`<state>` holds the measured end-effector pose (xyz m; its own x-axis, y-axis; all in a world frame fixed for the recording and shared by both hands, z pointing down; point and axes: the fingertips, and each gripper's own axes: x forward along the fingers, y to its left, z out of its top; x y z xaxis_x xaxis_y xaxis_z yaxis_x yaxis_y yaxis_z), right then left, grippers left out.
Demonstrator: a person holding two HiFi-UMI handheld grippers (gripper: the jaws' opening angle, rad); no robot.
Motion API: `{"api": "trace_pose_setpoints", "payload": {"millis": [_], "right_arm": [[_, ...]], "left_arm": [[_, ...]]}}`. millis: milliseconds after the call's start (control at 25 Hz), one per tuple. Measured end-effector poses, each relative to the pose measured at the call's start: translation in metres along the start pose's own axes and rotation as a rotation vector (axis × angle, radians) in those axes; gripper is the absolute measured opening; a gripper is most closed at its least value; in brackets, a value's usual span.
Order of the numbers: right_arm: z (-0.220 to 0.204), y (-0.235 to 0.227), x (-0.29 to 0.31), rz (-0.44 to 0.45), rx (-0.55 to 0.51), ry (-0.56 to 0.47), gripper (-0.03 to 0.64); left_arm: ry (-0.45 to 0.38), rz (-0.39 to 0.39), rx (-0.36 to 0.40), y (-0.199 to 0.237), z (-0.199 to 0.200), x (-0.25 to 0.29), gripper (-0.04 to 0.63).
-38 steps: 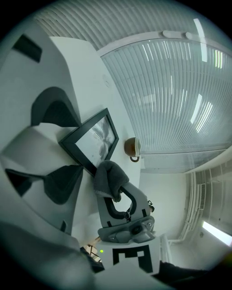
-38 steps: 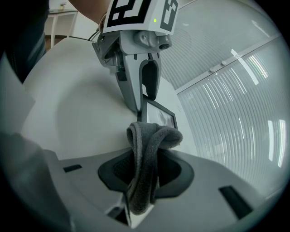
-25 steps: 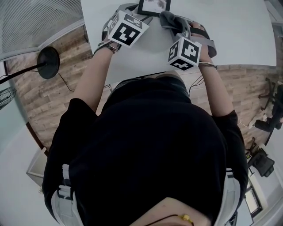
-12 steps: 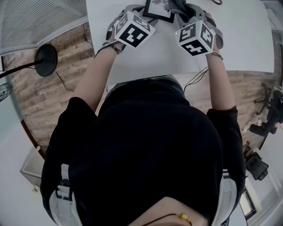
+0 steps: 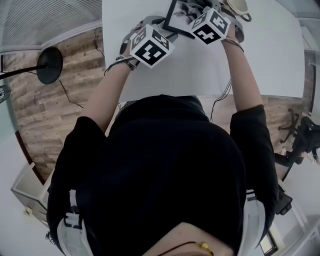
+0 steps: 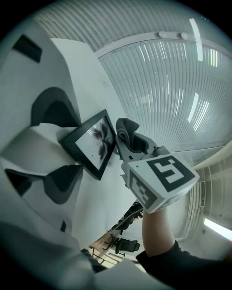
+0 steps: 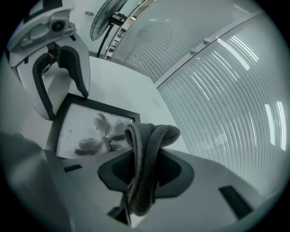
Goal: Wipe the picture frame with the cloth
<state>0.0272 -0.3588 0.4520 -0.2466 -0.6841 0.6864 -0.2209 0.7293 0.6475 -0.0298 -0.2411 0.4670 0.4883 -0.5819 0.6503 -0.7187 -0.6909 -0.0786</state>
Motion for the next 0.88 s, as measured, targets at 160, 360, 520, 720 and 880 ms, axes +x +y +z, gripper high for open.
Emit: {"api": "trace_pose_setpoints", "payload": {"millis": [160,360,520,720,880], "right_arm": [[0.007,0.013,0.013,-0.028,-0.175,0.029,0.086],[0.013,0.022,0.008,-0.032,-0.227,0.045,0.095],[0.019,0.028,0.004,-0.051,-0.275,0.022,0.094],[0.013,0.03,0.008,-0.06,-0.249,0.013,0.091],[0.011,0.038,0.004,-0.022,-0.256,0.029,0.087]], "left_arm": [[-0.003,0.008,0.0,0.0,0.0,-0.001,0.275],[-0.001,-0.002,0.005,0.001,-0.002,-0.005,0.275],[-0.004,0.002,0.003,0.002,-0.004,-0.006,0.275],[-0.009,0.01,0.008,0.003,-0.003,-0.003,0.273],[-0.008,0.012,0.006,0.004,-0.003,0.0,0.273]]}}
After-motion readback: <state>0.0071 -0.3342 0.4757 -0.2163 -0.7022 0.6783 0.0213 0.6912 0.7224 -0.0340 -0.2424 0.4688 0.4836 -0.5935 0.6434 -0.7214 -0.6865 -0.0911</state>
